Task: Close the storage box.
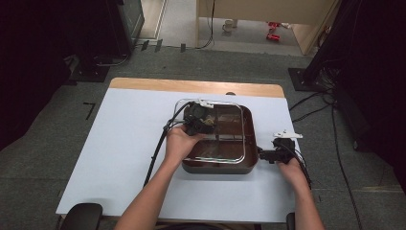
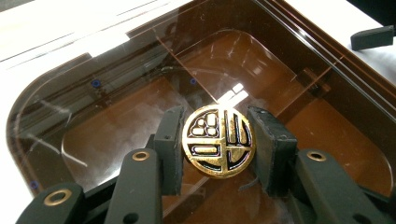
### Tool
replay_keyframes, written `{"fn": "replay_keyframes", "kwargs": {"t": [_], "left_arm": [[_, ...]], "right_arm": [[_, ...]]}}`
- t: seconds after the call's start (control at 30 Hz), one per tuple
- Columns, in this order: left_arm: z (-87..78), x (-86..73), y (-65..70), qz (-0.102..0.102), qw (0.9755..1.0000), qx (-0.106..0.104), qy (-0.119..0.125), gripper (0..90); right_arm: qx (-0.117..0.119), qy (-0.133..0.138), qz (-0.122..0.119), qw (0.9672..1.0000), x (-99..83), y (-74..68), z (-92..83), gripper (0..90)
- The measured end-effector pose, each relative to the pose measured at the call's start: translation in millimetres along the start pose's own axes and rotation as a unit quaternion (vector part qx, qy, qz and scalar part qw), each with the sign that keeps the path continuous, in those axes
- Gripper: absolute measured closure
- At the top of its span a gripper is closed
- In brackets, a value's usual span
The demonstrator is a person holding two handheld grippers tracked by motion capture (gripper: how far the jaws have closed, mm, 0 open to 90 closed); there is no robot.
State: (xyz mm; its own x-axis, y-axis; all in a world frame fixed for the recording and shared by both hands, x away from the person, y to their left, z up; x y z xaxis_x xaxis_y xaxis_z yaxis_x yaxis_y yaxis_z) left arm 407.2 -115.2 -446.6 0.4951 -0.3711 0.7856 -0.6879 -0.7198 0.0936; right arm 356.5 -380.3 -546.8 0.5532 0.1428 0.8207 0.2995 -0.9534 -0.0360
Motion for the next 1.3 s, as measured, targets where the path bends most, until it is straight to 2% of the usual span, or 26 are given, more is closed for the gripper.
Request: {"fn": "replay_keyframes", "kwargs": {"t": [0.07,0.2,0.43,0.67,0.73,1.0,1.3], "left_arm": [[3.7,-0.4,2.4,0.002,1.0000,0.000,-0.003,59.6],[10.8,-0.4,6.4,-0.010,0.9999,-0.008,-0.003,59.6],[18.3,1.7,13.7,-0.013,0.9999,-0.006,-0.003,59.6],[24.2,2.6,30.3,0.002,1.0000,-0.004,-0.007,59.6],[24.9,2.2,31.9,0.001,1.0000,-0.003,-0.009,59.6],[23.8,1.4,32.3,-0.001,0.9999,-0.003,-0.010,59.6],[24.0,3.2,31.0,-0.005,0.9996,-0.003,-0.026,59.5]], "right_arm": [[0.000,0.000,0.001,1.0000,0.0,-0.1,-0.1,3.7],[0.000,0.000,-0.001,1.0000,0.1,0.1,0.1,3.7],[0.000,-0.001,0.001,1.0000,0.0,-0.2,0.0,3.7],[0.001,-0.001,0.000,1.0000,-0.1,-0.2,0.0,3.6],[0.000,-0.001,0.000,1.0000,0.0,-0.2,0.0,3.6],[0.001,-0.001,0.000,1.0000,-0.1,-0.2,0.0,3.5],[0.001,-0.001,0.000,1.0000,-0.1,-0.2,0.0,3.5]]}}
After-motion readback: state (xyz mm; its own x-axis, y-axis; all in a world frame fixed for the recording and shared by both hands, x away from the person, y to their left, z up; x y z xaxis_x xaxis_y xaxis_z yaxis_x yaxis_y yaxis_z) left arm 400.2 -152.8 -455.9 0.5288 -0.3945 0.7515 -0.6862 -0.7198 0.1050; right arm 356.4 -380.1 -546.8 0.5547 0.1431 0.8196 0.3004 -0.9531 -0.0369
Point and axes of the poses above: each handheld gripper's, and its own axes: z roughly forward along the jaws, x roughly out of its top, y roughly to its right, the point moved 6 cm from there along z, roughly forward along the jaws, and after that the axes turned 10 degrees about y, right-handed, at the moved point
